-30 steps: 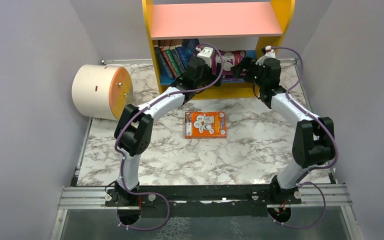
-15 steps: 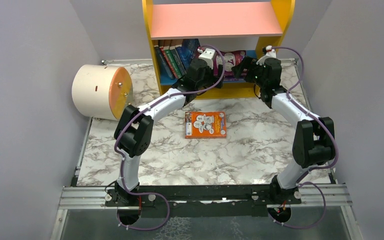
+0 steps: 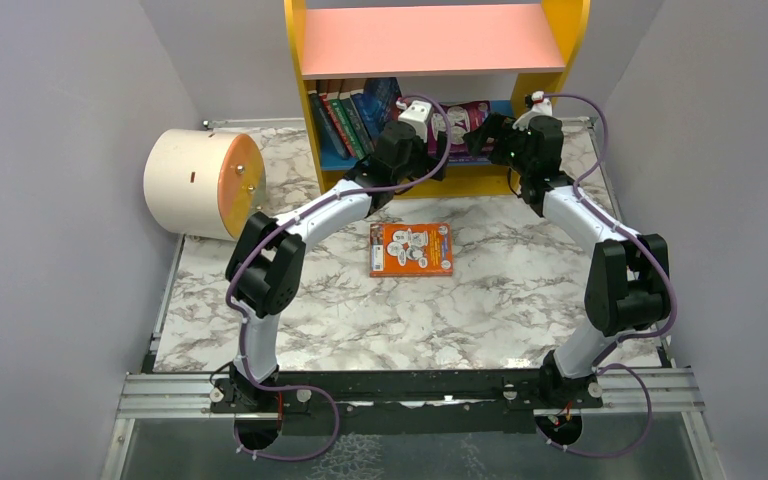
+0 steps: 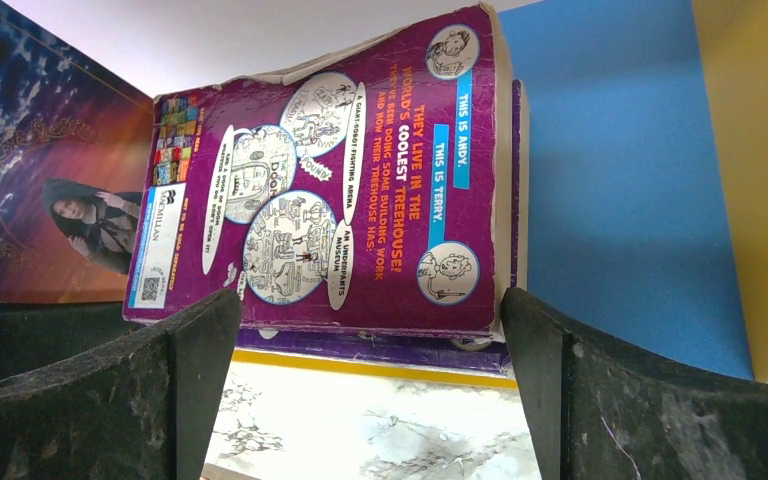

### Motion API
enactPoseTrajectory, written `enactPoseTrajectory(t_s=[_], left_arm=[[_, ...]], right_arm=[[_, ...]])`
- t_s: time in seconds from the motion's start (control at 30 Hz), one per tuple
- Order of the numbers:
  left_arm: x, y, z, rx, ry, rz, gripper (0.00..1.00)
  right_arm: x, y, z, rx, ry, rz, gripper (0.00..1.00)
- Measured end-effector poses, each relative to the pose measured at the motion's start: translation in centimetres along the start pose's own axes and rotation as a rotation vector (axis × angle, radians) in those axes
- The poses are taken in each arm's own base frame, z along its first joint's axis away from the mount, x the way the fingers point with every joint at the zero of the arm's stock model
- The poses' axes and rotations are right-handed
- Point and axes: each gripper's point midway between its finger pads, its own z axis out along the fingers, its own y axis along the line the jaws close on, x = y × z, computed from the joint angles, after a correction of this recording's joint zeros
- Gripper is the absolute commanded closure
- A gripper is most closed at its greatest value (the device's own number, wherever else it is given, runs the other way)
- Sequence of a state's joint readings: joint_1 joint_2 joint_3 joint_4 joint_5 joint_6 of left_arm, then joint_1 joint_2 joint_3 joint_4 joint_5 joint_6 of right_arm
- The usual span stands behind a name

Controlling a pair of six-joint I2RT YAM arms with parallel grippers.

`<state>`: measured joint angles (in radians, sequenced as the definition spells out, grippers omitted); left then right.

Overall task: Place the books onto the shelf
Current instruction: Adjust the book on the shelf.

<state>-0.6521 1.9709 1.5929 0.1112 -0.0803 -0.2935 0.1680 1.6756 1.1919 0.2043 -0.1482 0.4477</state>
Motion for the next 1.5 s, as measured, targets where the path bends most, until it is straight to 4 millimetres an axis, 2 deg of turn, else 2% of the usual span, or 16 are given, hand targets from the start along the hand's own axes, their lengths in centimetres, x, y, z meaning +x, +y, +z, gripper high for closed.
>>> enactPoseTrajectory(t_s=[1.17, 1.5], left_arm=[[0.2, -0.1, -0.2, -0.011, -0.005, -0.002, 0.13], [1.0, 0.4, -0.5, -0.077, 0.031, -0.006, 0.13]], right_arm=[[0.1, 0.0, -0.5, 0.003, 0.000, 0.000, 0.00], [0.5, -0.5, -0.6, 0.036, 0.011, 0.006, 0.00]])
